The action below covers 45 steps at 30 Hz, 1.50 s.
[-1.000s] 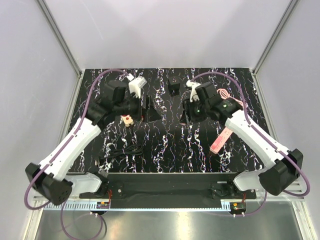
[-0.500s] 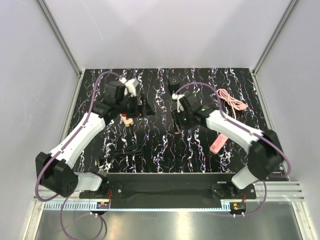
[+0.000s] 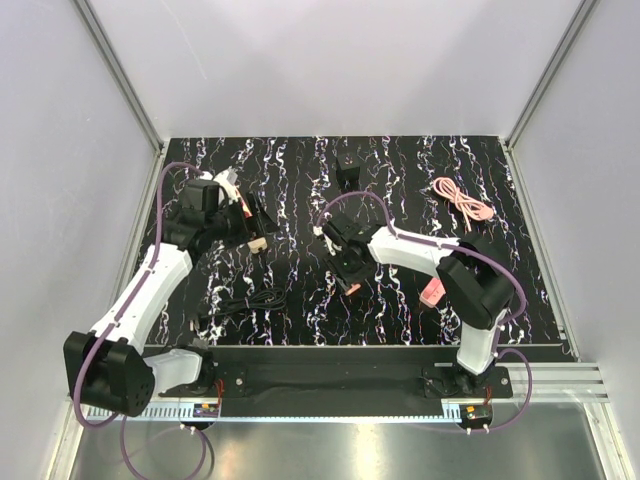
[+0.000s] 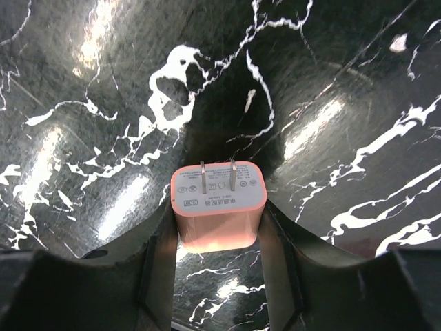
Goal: Insert the plug
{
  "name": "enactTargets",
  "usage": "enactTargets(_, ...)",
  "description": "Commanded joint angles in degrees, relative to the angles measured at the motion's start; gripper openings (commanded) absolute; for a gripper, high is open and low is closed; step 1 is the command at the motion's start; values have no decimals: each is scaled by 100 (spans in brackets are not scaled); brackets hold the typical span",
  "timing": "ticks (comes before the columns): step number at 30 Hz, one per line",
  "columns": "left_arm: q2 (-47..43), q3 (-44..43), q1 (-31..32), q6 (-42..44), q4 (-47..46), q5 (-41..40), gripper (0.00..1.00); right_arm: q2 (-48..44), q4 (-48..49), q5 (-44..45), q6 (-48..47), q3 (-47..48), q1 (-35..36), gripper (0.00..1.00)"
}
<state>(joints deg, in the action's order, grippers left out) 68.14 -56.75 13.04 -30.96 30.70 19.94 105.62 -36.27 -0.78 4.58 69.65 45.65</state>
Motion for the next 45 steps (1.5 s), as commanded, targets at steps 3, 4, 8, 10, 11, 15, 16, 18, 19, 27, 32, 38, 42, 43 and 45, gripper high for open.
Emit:
enactTargets(3, -187, 41, -21, 55, -301, 132, 85, 108, -20, 262, -63, 128, 32, 50)
enactTargets(4, -213, 76, -21, 90, -301, 133, 86, 99, 58, 253, -10, 67, 23, 53)
enactTargets(8, -248, 112, -21, 283, -292, 150, 88, -120, 321, 288, 288, -239, 41, 68)
enactTargets(10, -275, 120, -21, 310, -284, 168, 88, -296, 489, 315, 403, -451, 58, 77)
enactTargets(11, -301, 120, -21, 310, -275, 185, 89, -479, 663, 324, 499, -643, 50, 78)
enactTargets(15, -345, 94, -21, 284, -292, 211, 89, -806, 972, 438, 719, -1049, 58, 80)
enactTargets(16, -336, 77, -21, 284, -284, 229, 89, -850, 1034, 447, 755, -1119, 67, 80)
enactTargets(18, -345, 59, -21, 284, -292, 273, 89, -947, 1280, 350, 895, -1322, 58, 78)
enactTargets(19, -354, 68, -21, 275, -292, 273, 89, -947, 1376, 341, 948, -1392, 58, 77)
enactTargets(27, -398, 182, -21, 231, -310, 387, 89, -710, 1878, 315, 1379, -1489, 67, 73)
enactTargets(32, -494, 261, -21, 248, -310, 379, 88, -631, 2159, 473, 1563, -1621, 85, 66)
enactTargets(38, -363, 270, -21, 591, -319, 887, 86, -841, 2064, 517, 1458, -1665, 120, 14)
enactTargets(42, -144, 183, 320, 941, -205, 1266, 86, -1718, 1746, 202, 1099, -1577, 137, 0)
enactTargets(43, 5, 138, 453, 969, -170, 1249, 87, -2103, 1772, -78, 932, -1612, 137, 0)
enactTargets(45, 155, 85, 838, 908, -143, 1292, 86, -2396, 1816, -282, 808, -1630, 155, 0)
